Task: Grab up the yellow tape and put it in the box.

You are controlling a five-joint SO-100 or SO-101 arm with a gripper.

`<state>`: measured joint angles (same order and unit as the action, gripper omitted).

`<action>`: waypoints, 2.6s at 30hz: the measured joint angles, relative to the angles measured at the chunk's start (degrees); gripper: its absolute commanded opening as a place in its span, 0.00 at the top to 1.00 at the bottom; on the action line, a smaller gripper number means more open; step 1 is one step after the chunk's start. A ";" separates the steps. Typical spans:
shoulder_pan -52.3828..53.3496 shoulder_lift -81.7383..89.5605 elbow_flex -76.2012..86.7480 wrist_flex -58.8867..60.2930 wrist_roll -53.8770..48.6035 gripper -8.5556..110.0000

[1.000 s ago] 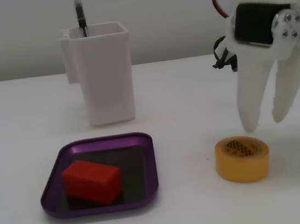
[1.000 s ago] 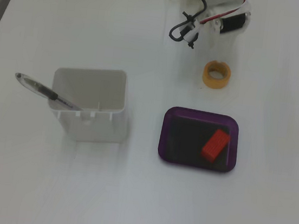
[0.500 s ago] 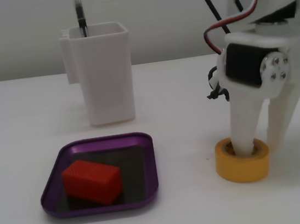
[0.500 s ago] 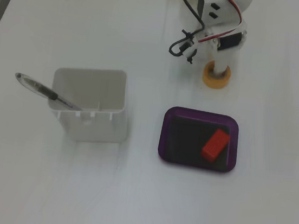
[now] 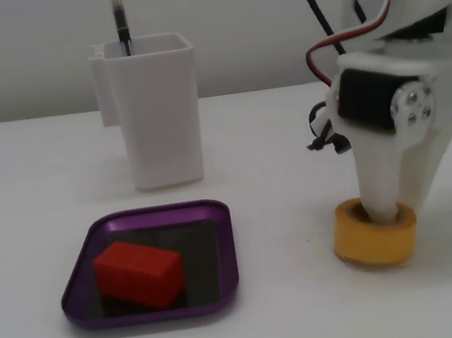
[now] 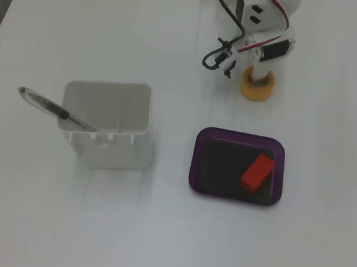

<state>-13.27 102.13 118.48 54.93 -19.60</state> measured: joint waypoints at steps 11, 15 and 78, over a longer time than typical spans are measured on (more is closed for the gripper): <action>4.75 8.44 -24.79 4.39 8.96 0.93; 7.38 1.85 -31.82 4.39 14.94 0.93; 13.27 -8.61 -55.02 20.57 17.67 0.85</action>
<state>0.00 93.52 63.46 75.50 -1.93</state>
